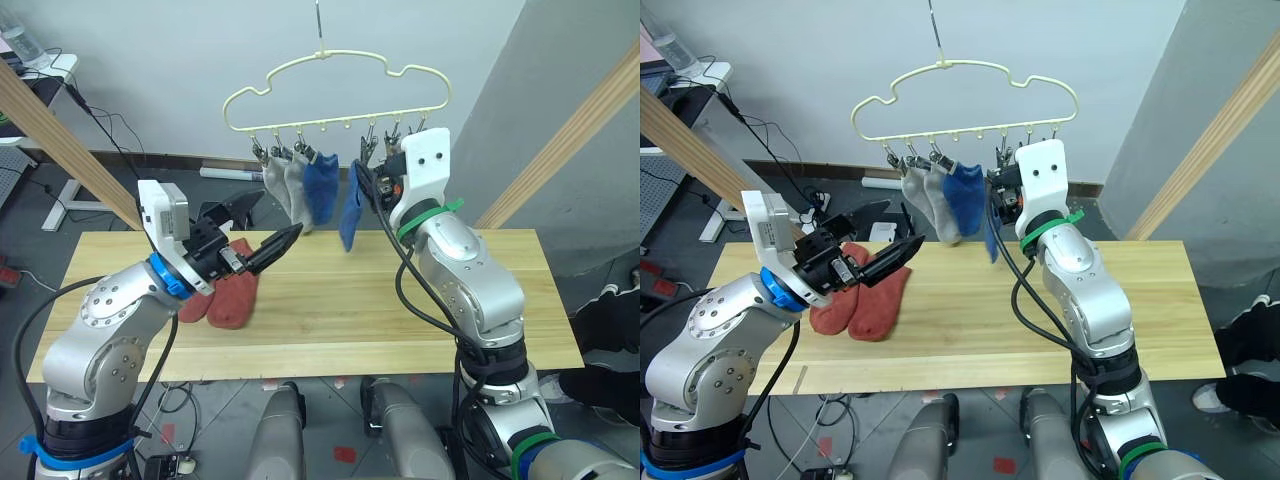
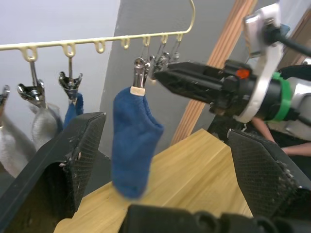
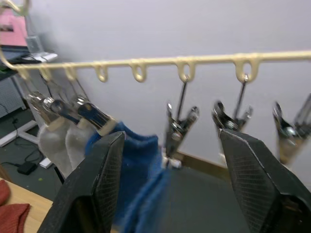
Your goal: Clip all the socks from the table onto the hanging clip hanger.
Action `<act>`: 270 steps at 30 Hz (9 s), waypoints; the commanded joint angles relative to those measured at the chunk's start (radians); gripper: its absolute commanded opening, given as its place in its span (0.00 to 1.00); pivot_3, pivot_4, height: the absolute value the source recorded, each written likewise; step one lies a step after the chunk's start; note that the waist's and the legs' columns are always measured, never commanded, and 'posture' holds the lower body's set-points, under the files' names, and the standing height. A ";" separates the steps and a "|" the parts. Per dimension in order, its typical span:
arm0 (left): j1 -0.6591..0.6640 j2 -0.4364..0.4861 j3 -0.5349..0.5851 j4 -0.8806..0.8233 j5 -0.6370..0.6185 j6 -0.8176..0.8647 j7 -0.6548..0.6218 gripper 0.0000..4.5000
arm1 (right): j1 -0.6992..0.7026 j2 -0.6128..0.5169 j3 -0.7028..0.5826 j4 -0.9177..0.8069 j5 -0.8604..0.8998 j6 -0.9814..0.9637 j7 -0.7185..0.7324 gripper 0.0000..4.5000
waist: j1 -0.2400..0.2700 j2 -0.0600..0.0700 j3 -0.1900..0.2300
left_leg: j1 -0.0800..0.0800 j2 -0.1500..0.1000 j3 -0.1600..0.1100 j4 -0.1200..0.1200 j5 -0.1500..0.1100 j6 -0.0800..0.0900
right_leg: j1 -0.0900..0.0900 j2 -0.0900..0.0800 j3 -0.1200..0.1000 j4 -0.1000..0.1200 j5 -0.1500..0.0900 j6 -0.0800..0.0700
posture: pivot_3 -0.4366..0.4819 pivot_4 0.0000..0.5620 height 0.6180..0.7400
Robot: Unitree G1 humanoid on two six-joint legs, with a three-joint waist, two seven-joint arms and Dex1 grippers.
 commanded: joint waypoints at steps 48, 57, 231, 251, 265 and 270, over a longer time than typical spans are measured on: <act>-0.013 -0.028 -0.025 -0.039 0.037 -0.020 0.011 1.00 | -0.093 0.071 -0.076 0.180 -0.066 -0.122 -0.016 0.51 | 0.000 0.000 0.000 | 0.001 0.000 0.000 0.003 0.000 0.000 | -0.001 0.000 0.000 0.006 0.000 0.000 | 0.51 0.56 1.00; -0.020 -0.034 -0.032 -0.042 0.036 -0.020 0.016 1.00 | -0.121 0.089 -0.084 0.207 -0.075 -0.141 -0.038 0.51 | 0.000 0.000 0.000 | 0.001 0.000 0.000 0.003 0.000 0.000 | -0.001 0.000 0.000 0.006 0.000 0.000 | 0.51 0.54 1.00; 0.070 -0.071 -0.072 0.025 0.108 0.005 0.056 1.00 | -0.266 -0.139 -0.374 0.279 0.540 0.393 0.362 0.01 | 0.000 0.000 0.000 | 0.001 0.000 0.000 0.003 0.000 0.000 | 0.000 0.000 0.000 0.006 0.000 0.000 | 0.48 0.54 1.00; -0.013 -0.031 -0.229 0.596 0.628 -0.245 0.131 1.00 | -0.393 -0.054 -0.591 0.381 0.836 0.712 0.230 0.01 | -0.003 0.000 0.000 | 0.000 0.000 0.001 0.001 0.000 0.001 | -0.002 0.001 0.001 0.005 0.000 0.000 | 0.48 0.56 1.00; -0.209 -0.096 -0.273 0.977 0.755 -0.218 0.175 1.00 | -0.394 -0.069 -0.571 0.380 0.850 0.702 0.217 0.01 | -0.005 0.000 0.000 | 0.000 0.000 0.000 0.001 0.000 0.001 | -0.002 0.000 -0.001 0.007 0.000 0.000 | 0.44 0.58 1.00; -0.210 -0.120 -0.239 0.987 0.692 -0.134 0.139 1.00 | -0.396 -0.067 -0.574 0.380 0.850 0.704 0.207 0.01 | -0.007 0.000 0.000 | 0.001 0.000 0.001 0.003 0.000 0.001 | -0.001 0.000 0.000 0.010 0.000 0.000 | 0.44 0.59 1.00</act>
